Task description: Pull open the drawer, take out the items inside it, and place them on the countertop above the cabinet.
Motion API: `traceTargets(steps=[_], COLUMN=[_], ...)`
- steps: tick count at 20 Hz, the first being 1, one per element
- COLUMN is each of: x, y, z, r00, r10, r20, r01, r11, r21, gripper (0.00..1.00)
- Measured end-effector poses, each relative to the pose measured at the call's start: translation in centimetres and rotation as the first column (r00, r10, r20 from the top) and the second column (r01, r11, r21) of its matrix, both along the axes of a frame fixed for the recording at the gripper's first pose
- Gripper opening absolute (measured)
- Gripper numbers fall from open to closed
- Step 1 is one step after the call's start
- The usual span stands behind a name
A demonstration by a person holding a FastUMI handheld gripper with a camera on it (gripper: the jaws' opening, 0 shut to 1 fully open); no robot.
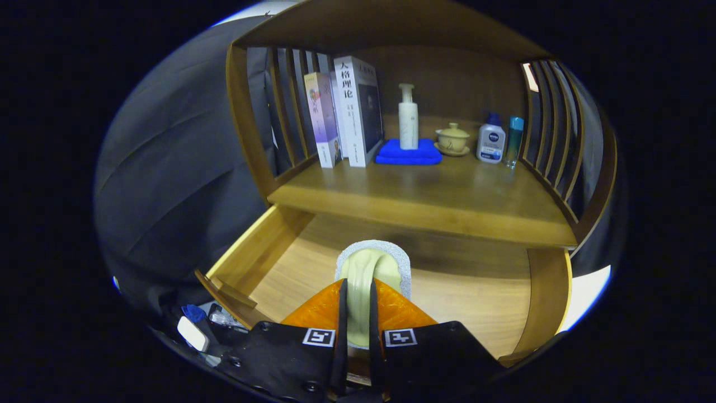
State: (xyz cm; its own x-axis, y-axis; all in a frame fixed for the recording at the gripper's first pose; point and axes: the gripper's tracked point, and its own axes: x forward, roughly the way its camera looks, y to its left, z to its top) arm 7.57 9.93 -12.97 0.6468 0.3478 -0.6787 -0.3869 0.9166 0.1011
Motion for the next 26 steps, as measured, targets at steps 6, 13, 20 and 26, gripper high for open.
traceTargets(steps=[6,13,20,26], x=[3.0,8.4,13.6,15.9], y=[-0.2,-0.6,-1.6,-1.9], z=[3.4,5.6,5.1,3.2], r00=[0.997,0.985,0.963,0.955], r10=[-0.05,-0.15,-0.266,-0.294], r20=[0.057,0.088,0.046,0.019], r01=[0.046,0.137,0.252,0.286], r11=[0.997,0.981,0.947,0.94], r21=[0.057,0.138,0.2,0.186], gripper=[0.18,0.18,0.18,0.18])
